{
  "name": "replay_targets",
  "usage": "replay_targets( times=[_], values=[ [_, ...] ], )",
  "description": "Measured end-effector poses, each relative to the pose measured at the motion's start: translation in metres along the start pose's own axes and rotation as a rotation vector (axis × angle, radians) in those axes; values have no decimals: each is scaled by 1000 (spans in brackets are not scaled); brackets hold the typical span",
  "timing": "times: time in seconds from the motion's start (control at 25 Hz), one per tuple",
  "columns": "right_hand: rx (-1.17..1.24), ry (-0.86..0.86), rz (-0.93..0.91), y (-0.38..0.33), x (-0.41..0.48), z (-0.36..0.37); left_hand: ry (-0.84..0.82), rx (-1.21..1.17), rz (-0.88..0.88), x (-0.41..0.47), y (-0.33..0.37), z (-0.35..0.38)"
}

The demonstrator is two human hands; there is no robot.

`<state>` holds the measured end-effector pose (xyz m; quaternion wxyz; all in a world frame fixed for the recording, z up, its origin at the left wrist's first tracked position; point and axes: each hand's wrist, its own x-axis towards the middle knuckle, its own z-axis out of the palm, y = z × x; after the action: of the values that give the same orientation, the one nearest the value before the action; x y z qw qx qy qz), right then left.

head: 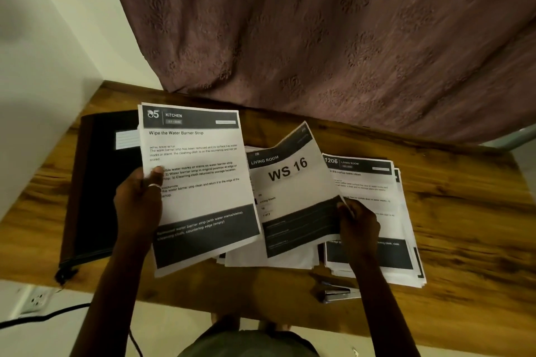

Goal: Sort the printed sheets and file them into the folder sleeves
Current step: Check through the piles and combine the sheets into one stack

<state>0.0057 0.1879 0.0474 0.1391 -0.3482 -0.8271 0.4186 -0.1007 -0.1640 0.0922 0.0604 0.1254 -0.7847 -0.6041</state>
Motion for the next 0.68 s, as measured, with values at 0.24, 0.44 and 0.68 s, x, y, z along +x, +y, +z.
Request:
replay_targets(
  times=[0.24, 0.44, 0.68],
  values=[
    [576, 23, 64, -4, -1, -23, 0, -143, -66, 3, -8, -3],
    [832, 88, 70, -24, 3, -53, 4, -73, 104, 4, -11, -6],
    [696, -154, 4, -33, -21, -34, -168, 3, 26, -2, -14, 18]
  ],
)
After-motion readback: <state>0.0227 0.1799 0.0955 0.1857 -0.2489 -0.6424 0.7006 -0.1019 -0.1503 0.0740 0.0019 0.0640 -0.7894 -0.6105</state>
